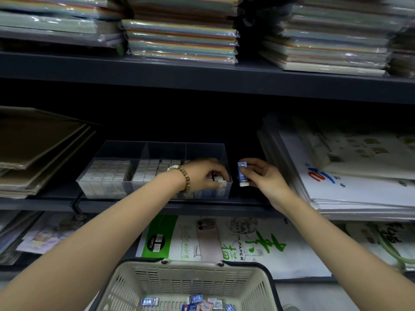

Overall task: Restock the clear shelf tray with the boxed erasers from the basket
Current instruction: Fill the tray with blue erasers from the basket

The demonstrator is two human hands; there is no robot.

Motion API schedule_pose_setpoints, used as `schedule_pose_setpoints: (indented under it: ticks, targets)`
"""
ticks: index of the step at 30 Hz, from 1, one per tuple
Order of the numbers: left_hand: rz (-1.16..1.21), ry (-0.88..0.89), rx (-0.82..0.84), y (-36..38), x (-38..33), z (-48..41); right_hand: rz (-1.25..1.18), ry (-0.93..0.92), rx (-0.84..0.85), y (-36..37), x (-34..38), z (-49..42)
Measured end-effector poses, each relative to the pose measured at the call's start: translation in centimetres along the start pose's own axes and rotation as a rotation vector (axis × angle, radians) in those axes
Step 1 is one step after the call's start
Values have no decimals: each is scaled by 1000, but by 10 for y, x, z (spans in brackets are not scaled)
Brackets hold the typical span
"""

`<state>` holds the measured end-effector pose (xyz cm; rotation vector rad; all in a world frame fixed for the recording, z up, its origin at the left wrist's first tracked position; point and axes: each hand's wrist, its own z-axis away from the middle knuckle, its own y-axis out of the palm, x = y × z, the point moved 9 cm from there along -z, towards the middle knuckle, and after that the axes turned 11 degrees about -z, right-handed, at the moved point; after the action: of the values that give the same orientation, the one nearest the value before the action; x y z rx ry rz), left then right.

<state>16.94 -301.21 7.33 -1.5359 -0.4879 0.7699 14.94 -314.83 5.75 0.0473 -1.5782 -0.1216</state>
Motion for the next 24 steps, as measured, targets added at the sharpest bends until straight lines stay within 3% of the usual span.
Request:
schedule_pose_setpoints:
  ticks: [10, 24]
  targets:
    - [-139, 6, 0, 6, 5, 1, -18, 68, 93, 9, -4, 4]
    - [-9, -36, -120, 4, 16, 26, 682, -209, 147, 40, 51, -37]
